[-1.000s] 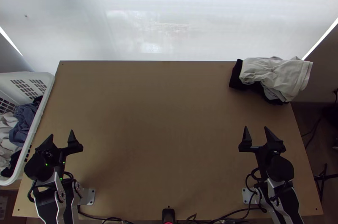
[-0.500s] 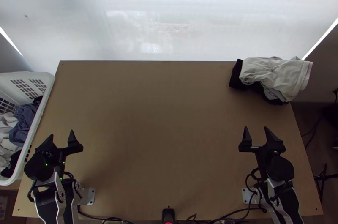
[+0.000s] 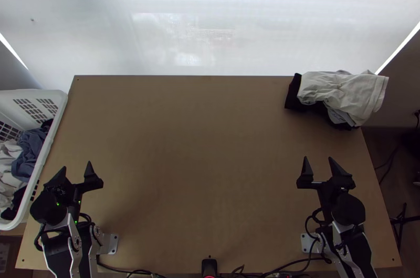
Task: Fold the t-shirt
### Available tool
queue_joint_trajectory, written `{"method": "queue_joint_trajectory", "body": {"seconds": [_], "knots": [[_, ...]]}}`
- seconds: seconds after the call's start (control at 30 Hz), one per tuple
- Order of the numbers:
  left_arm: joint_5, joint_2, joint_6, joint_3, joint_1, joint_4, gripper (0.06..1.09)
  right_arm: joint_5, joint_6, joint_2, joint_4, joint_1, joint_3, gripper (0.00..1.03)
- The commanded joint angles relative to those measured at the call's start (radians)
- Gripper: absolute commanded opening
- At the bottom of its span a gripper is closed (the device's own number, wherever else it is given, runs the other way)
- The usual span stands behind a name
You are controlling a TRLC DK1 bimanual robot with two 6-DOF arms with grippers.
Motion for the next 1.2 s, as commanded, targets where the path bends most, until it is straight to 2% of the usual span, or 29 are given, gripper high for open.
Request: {"method": "queue_joint_trajectory", "body": {"seconds": [0.0, 0.1, 0.13, 0.3, 0.33, 0.43, 0.63, 0.7, 0.77, 0.83, 0.93, 0.97, 1.07, 1.1, 1.17], "knots": [[0.001, 0.0, 0.0, 0.0, 0.0, 0.0, 1.04, 0.002, 0.014, -0.001, -0.004, -0.102, 0.0, 0.98], [0.001, 0.0, 0.0, 0.0, 0.0, 0.0, 1.04, -0.038, 0.041, -0.001, -0.01, -0.114, 0.0, 0.98], [-0.001, 0.0, 0.0, 0.0, 0.0, 0.0, 1.04, -0.038, 0.064, -0.001, -0.019, -0.099, 0.0, 0.98], [0.001, 0.0, 0.0, 0.0, 0.0, 0.0, 1.04, -0.038, 0.069, -0.001, -0.019, -0.128, 0.0, 0.98], [0.001, 0.0, 0.0, 0.0, 0.0, 0.0, 1.04, -0.04, 0.092, -0.001, -0.021, -0.14, 0.0, 0.98], [0.001, 0.0, 0.0, 0.0, 0.0, 0.0, 1.04, -0.036, 0.248, -0.001, -0.044, -0.163, 0.002, 0.98], [0.001, 0.0, 0.0, 0.0, 0.0, 0.0, 1.04, -0.036, 0.241, -0.003, -0.05, -0.161, 0.002, 0.98], [0.001, 0.0, 0.0, 0.0, 0.0, 0.0, 1.04, -0.047, 0.19, 0.0, -0.035, -0.154, 0.002, 0.99], [0.001, 0.0, 0.0, 0.0, 0.0, 0.0, 1.04, -0.046, 0.178, -0.001, -0.035, -0.174, 0.002, 0.99], [0.001, 0.0, 0.0, 0.0, 0.0, 0.0, 1.04, -0.044, 0.063, -0.003, -0.002, -0.194, 0.006, 0.99], [0.001, 0.0, -0.001, 0.0, 0.0, 0.0, 1.04, -0.035, -0.158, -0.001, 0.103, -0.234, 0.013, 0.98], [0.001, 0.0, 0.0, 0.0, 0.0, 0.0, 1.04, -0.035, -0.2, -0.001, 0.125, -0.224, 0.011, 0.97], [0.001, 0.0, -0.001, 0.0, 0.0, 0.0, 1.04, -0.059, -0.41, -0.001, 0.116, -0.18, 0.033, 0.97], [0.001, 0.0, 0.0, 0.0, 0.0, 0.0, 1.04, -0.058, -0.46, -0.003, 0.1, -0.157, 0.045, 0.97], [0.001, 0.0, 0.0, 0.0, 0.0, 0.0, 1.04, -0.056, -0.496, -0.003, 0.062, -0.138, 0.074, 0.98]]}}
